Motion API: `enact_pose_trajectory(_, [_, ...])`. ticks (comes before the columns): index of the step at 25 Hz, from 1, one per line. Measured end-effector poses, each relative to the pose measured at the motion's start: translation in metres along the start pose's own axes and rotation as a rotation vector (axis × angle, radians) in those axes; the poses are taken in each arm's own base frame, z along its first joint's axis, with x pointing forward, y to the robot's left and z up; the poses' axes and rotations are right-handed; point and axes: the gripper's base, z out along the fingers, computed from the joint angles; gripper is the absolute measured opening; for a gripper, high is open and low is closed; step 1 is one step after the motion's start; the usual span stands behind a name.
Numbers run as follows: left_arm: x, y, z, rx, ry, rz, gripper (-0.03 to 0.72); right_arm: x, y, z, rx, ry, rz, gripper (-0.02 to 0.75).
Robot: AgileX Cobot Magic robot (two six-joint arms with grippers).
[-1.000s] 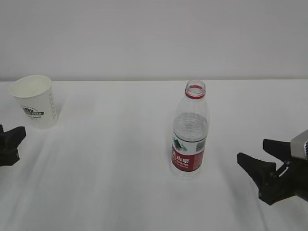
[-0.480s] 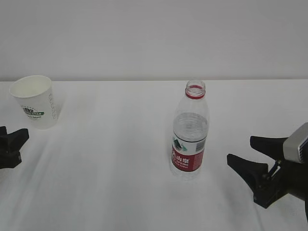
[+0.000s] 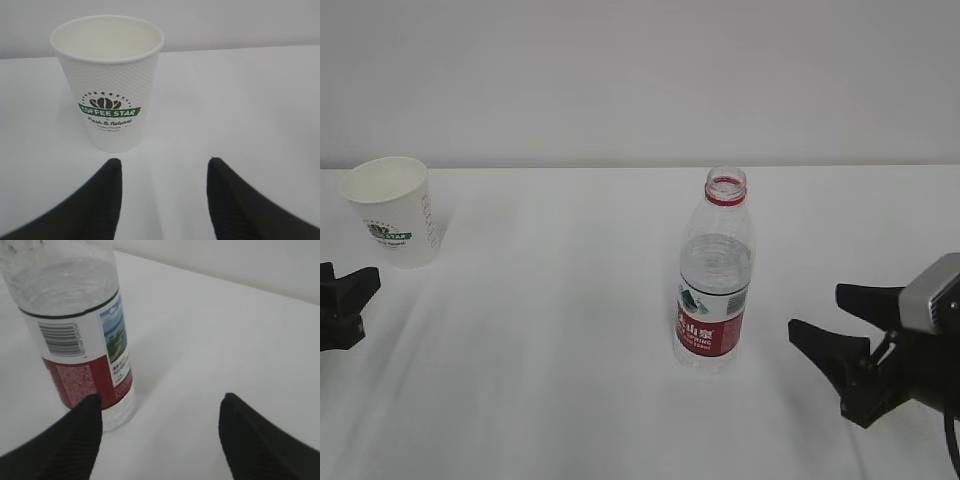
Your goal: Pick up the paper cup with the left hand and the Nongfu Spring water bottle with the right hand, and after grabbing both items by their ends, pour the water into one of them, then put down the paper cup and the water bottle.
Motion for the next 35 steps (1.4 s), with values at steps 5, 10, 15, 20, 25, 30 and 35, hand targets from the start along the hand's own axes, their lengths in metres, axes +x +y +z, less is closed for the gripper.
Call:
enact_pose_trajectory(5, [0.000, 0.000, 0.000, 0.000, 0.000, 0.000, 0.398, 0.002, 0.002, 0.017, -0.132, -0.002, -0.066, 0.549])
enact_pose_trajectory(10, [0.000, 0.000, 0.000, 0.002, 0.000, 0.001, 0.398, 0.005, 0.000, 0.028, -0.171, 0.004, -0.074, 0.609])
enact_pose_trajectory(15, [0.000, 0.000, 0.000, 0.002, 0.000, 0.001, 0.398, 0.007, -0.001, 0.031, -0.176, 0.009, -0.072, 0.655])
enact_pose_trajectory(20, [0.000, 0.000, 0.000, 0.002, 0.000, 0.001, 0.398, 0.010, -0.001, 0.032, -0.182, 0.019, -0.067, 0.662])
enact_pose_trajectory(25, [0.000, 0.000, 0.000, 0.002, 0.000, 0.001, 0.384, 0.008, -0.002, 0.034, -0.187, 0.012, -0.063, 0.662])
enact_pose_trajectory(30, [0.000, 0.000, 0.000, 0.002, 0.000, 0.001, 0.380, 0.002, -0.005, 0.041, -0.203, -0.014, -0.070, 0.663])
enact_pose_trajectory(35, [0.000, 0.000, 0.000, 0.002, 0.000, 0.001, 0.379, -0.002, -0.007, 0.045, -0.227, -0.029, -0.061, 0.663])
